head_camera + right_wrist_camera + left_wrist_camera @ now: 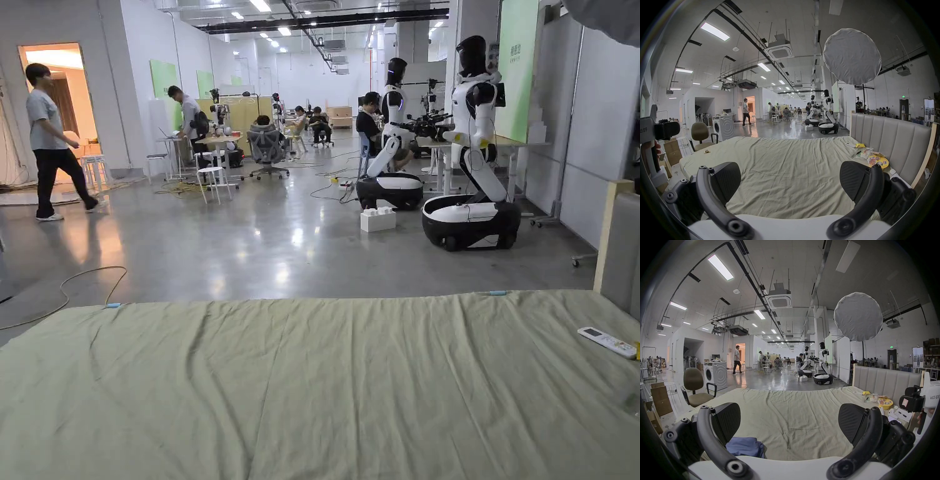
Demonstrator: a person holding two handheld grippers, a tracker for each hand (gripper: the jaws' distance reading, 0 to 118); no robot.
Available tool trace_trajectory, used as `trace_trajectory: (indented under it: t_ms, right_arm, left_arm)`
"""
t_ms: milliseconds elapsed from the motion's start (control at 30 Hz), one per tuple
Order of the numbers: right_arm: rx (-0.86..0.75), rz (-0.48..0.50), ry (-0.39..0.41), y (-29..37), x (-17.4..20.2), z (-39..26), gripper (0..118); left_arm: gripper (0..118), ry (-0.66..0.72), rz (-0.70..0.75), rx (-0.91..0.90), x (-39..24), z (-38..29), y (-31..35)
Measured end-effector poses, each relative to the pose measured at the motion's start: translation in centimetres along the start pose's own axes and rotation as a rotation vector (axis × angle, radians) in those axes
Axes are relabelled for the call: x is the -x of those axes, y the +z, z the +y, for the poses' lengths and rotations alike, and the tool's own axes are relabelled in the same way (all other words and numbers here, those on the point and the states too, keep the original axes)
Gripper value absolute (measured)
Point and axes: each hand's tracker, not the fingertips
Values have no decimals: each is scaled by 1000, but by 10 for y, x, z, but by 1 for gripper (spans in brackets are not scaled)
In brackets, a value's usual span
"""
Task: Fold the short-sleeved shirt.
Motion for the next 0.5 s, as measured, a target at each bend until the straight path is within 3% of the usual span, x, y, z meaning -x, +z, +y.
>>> trace_trajectory:
  t_ms: [400,467,500]
  right_arm:
    - [-15,-7,-50,0,-9,1,118]
    - [9,-12,-108,-2,-10,4,118]
    - [53,-18,-181,-4,-12,4,118]
  left_arm:
    - [118,-4,-18,12,-4,-1,1]
    - [118,-4,-19,15,-5,-1,1]
    - [118,-3,-23,18,-6,-1,1]
